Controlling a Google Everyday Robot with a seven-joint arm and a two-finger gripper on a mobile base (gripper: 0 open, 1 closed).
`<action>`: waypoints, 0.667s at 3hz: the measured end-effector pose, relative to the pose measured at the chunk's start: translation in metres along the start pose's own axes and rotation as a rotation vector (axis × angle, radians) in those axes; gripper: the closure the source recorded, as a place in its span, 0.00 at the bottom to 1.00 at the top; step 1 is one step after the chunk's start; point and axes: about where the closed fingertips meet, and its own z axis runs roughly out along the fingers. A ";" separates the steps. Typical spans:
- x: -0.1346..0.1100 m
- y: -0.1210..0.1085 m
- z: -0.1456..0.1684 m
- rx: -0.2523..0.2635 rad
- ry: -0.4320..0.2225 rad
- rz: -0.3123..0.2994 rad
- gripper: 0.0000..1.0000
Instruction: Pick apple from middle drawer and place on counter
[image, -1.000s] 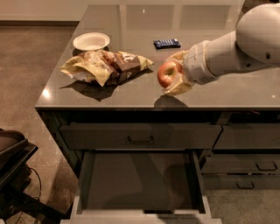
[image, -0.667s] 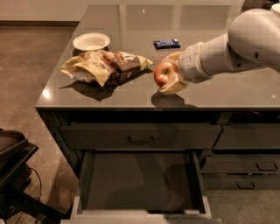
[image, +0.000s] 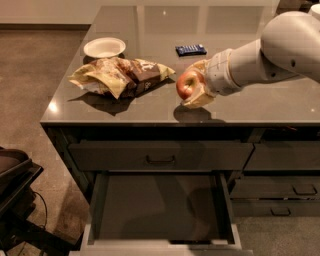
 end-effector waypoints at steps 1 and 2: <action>0.000 0.000 0.000 0.000 0.000 0.000 0.35; 0.000 0.000 0.000 0.000 0.000 0.000 0.12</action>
Offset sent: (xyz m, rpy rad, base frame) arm 0.0000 0.0000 0.0000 0.0000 0.0000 0.0000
